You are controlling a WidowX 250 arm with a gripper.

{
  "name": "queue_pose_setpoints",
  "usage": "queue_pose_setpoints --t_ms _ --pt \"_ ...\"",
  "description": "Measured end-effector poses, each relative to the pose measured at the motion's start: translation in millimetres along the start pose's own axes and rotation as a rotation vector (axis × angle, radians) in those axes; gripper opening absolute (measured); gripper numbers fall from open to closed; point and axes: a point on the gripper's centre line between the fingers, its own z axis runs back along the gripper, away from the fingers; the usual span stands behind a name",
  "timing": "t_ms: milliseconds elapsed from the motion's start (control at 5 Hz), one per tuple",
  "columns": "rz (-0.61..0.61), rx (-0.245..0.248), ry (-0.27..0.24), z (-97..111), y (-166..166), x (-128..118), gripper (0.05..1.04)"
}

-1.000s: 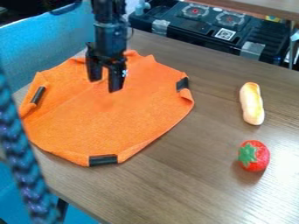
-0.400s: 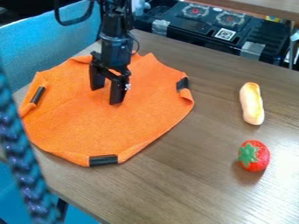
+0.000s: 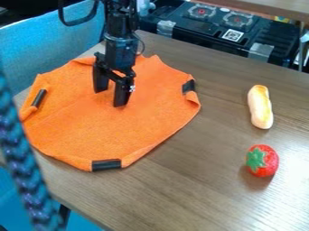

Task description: Unfold the cloth from top right to bottom left

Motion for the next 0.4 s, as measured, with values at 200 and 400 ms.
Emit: queue_pose_setpoints --t_ms 200,400 --pt "-0.004 -0.055 -0.023 3.2 -3.9 -8.3 1.0" --pt "-0.04 -0.123 -0.227 58.1 -18.5 -29.2 1.001"
